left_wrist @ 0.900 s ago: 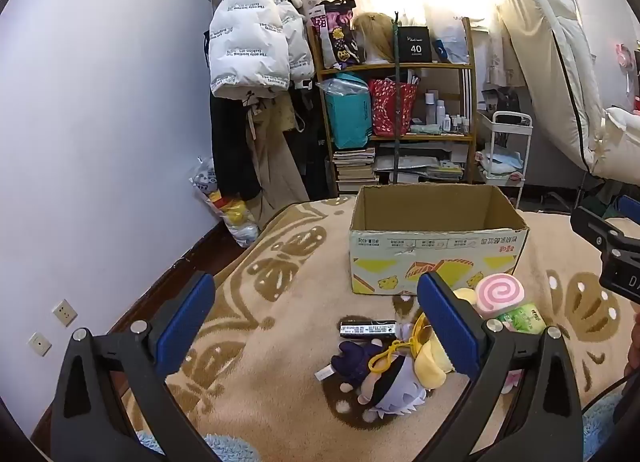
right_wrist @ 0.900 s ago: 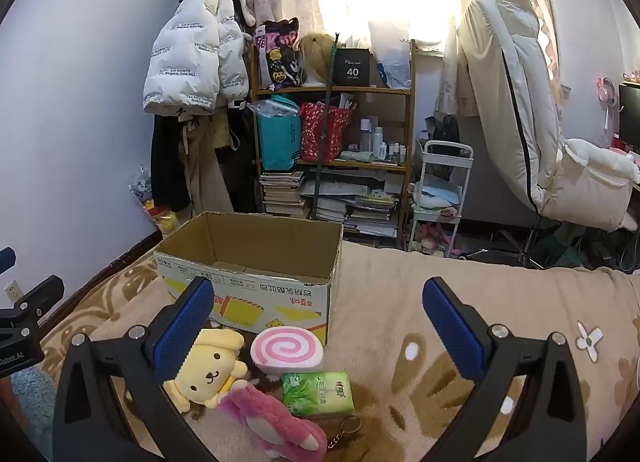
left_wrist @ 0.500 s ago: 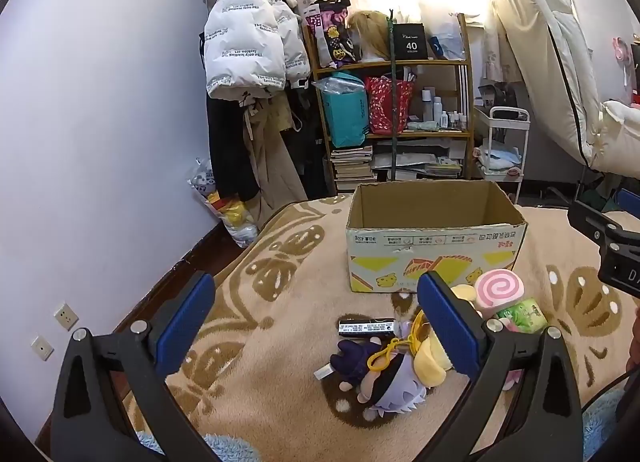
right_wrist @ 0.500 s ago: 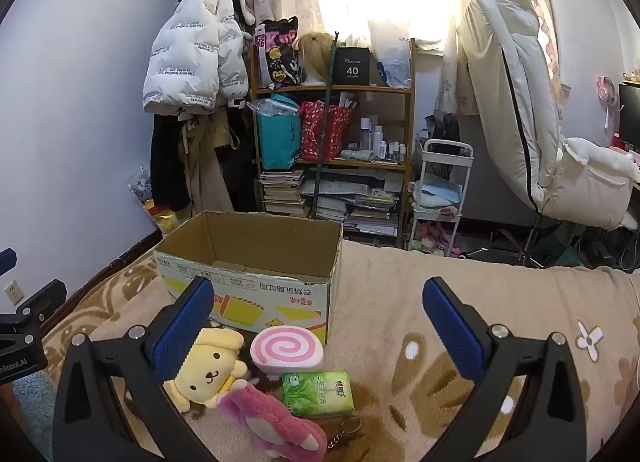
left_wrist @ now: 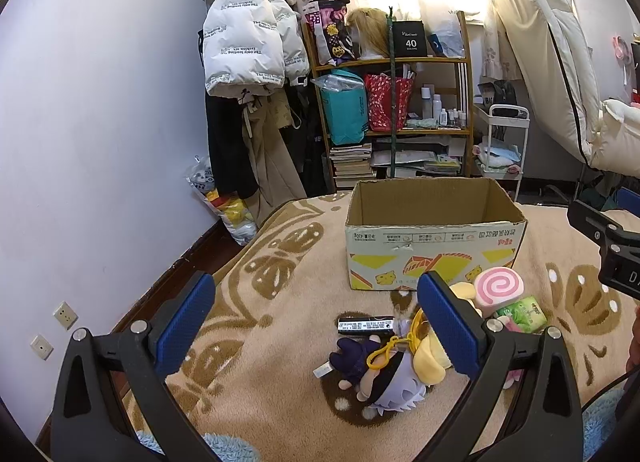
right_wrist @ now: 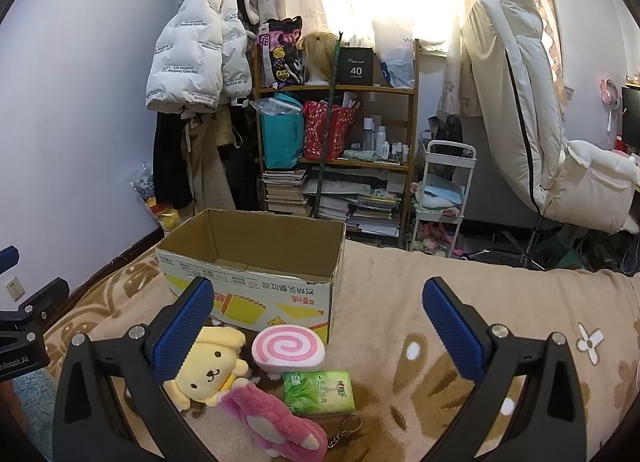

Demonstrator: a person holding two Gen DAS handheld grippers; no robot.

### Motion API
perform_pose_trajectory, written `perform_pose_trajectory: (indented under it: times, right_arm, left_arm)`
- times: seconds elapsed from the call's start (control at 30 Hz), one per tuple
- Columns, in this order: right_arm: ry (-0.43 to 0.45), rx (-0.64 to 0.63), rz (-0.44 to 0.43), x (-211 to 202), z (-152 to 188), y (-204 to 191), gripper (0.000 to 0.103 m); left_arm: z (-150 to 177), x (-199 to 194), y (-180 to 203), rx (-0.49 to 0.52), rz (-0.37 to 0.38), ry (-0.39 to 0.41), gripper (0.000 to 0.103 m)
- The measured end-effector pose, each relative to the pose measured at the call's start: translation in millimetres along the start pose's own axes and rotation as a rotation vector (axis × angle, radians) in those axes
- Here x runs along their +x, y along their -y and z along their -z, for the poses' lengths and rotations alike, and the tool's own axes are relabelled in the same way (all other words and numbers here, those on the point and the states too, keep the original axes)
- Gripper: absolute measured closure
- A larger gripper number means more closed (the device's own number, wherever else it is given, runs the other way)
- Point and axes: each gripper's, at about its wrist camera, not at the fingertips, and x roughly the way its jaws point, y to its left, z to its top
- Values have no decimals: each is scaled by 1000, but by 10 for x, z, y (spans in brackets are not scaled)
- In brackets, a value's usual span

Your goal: Organize soft objects

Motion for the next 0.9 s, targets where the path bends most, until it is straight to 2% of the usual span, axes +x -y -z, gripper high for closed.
perform_pose_trajectory:
  times: [0.9]
  right_arm:
    - [-11, 0, -7, 53, 14, 6, 0]
  left_arm:
    - [30, 15, 44, 6, 2, -4, 3]
